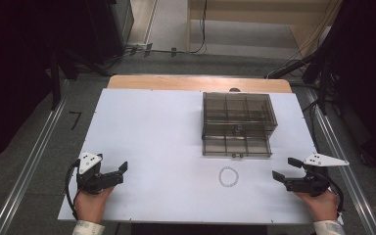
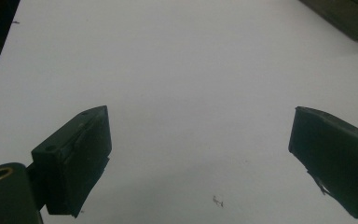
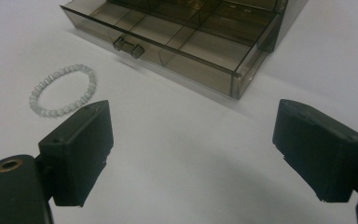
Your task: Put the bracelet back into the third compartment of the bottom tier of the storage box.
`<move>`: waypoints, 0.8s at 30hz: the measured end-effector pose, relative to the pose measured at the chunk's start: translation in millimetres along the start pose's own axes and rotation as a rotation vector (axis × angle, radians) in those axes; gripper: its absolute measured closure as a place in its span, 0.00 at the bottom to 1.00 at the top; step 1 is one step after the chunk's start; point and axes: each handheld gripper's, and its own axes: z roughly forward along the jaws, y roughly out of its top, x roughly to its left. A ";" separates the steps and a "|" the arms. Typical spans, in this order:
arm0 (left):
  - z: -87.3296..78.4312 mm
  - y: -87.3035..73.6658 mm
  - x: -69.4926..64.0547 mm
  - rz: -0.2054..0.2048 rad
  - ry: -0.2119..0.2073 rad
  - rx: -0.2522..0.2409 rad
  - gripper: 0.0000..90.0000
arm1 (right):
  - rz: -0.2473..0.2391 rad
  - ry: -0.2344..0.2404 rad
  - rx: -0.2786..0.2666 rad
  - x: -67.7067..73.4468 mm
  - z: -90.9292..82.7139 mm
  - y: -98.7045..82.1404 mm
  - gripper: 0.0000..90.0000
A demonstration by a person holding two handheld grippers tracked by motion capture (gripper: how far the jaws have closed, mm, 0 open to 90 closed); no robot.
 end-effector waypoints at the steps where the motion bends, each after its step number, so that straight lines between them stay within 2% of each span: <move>1: 0.0 0.0 0.0 0.000 0.000 0.000 0.07 | -0.004 -0.001 0.002 0.7 0.5 0.3 0.12; 24: -0.5 -0.3 0.7 -0.005 0.006 -0.008 0.07 | -0.020 -0.004 0.027 11.7 8.2 3.8 0.12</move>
